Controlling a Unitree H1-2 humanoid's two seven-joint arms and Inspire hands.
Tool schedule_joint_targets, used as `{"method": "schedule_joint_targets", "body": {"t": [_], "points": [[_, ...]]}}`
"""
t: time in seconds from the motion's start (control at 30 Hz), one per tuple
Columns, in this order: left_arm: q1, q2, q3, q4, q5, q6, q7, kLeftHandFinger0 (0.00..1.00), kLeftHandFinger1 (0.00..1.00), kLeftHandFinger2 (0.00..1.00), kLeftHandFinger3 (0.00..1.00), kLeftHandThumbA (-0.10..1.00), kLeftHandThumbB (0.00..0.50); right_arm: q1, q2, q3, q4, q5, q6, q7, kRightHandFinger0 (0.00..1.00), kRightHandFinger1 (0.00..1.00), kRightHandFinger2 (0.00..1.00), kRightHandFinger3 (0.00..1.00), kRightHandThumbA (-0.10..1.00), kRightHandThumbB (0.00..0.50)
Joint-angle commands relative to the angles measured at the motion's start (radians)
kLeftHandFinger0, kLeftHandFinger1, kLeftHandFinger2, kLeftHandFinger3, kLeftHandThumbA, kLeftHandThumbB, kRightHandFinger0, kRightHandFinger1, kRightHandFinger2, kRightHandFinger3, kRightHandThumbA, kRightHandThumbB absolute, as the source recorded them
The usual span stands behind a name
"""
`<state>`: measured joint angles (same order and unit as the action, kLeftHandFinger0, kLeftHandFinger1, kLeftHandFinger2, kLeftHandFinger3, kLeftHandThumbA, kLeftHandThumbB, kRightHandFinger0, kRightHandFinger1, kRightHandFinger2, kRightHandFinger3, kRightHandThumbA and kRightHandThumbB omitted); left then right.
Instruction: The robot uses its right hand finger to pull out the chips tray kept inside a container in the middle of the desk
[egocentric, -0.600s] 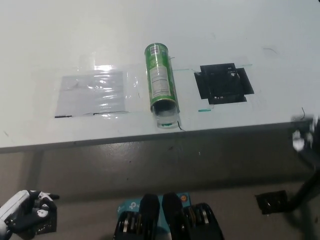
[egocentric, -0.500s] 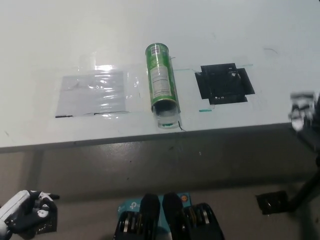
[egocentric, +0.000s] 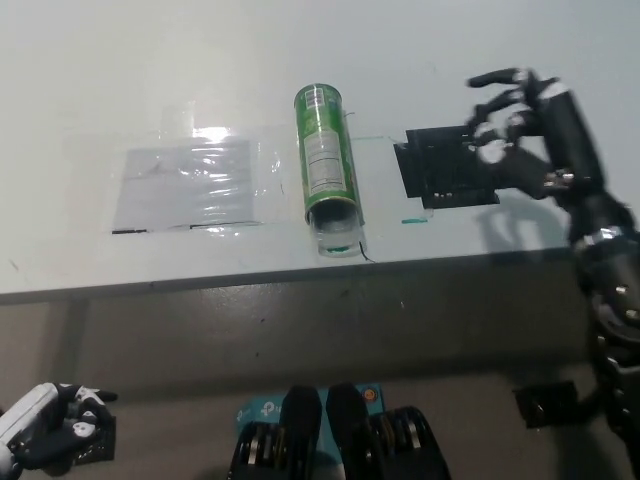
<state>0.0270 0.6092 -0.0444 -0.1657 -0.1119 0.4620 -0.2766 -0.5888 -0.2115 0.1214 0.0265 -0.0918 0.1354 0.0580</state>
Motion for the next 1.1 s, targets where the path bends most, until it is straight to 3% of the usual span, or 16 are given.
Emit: {"method": "schedule_joint_targets", "body": {"t": [0.0,0.13,0.27,0.4,0.43,0.47,0.53,0.57,0.67,0.87,1.07], "points": [[-0.005,0.035,0.006,-0.026,-0.016,0.008,-0.010,0.66,0.66,0.76,0.93,0.12,0.000,-0.072,0.007,0.050,0.046,-0.048,-0.056,0.048,0.00,0.00,0.49,0.68,0.39,0.093],[-0.010,0.039,0.004,-0.026,-0.011,0.008,-0.014,0.65,0.65,0.76,0.93,0.12,0.000,-0.114,0.011,0.111,0.145,-0.078,-0.104,0.063,0.00,0.00,0.52,0.73,0.22,0.058],[-0.013,0.045,0.002,-0.028,-0.012,0.008,-0.017,0.67,0.66,0.76,0.94,0.15,0.000,-0.147,0.010,0.144,0.199,-0.088,-0.132,0.081,0.00,0.00,0.59,0.74,0.32,0.042],[-0.019,0.046,0.001,-0.025,-0.007,0.008,-0.017,0.66,0.66,0.76,0.94,0.15,0.000,-0.160,0.007,0.169,0.226,-0.114,-0.149,0.088,0.00,0.00,0.64,0.79,0.26,0.032],[-0.019,0.045,0.001,-0.025,-0.008,0.008,-0.016,0.66,0.67,0.77,0.93,0.15,0.000,-0.161,0.004,0.184,0.224,-0.119,-0.151,0.106,0.00,0.01,0.69,0.85,0.05,0.077],[-0.023,0.049,0.002,-0.022,-0.008,0.008,-0.018,0.65,0.66,0.76,0.93,0.15,0.000,-0.160,0.002,0.194,0.219,-0.124,-0.133,0.120,0.00,0.00,0.75,0.88,-0.09,0.125],[-0.023,0.052,-0.001,-0.028,-0.007,0.008,-0.018,0.65,0.66,0.76,0.92,0.15,0.000,-0.160,0.003,0.199,0.227,-0.121,-0.134,0.129,0.00,0.00,0.78,0.88,-0.10,0.181],[-0.022,0.053,0.003,-0.028,-0.006,0.008,-0.022,0.65,0.66,0.76,0.92,0.15,0.000,-0.153,0.003,0.217,0.227,-0.145,-0.130,0.130,0.00,0.00,0.80,0.87,-0.10,0.241],[-0.023,0.056,0.002,-0.027,-0.008,0.008,-0.020,0.65,0.66,0.76,0.92,0.15,0.000,-0.142,-0.005,0.246,0.231,-0.187,-0.148,0.128,0.00,0.00,0.78,0.87,-0.10,0.260],[-0.029,0.064,0.003,-0.034,-0.011,0.008,-0.023,0.63,0.64,0.74,0.91,0.15,0.000,-0.112,-0.004,0.274,0.233,-0.184,-0.148,0.165,0.00,0.00,0.83,0.90,-0.10,0.231],[-0.046,0.093,-0.001,-0.045,0.001,0.008,-0.037,0.65,0.67,0.76,0.94,0.14,0.000,-0.081,-0.007,0.307,0.246,-0.224,-0.202,0.161,0.00,0.00,0.77,0.82,-0.10,0.234]]}}
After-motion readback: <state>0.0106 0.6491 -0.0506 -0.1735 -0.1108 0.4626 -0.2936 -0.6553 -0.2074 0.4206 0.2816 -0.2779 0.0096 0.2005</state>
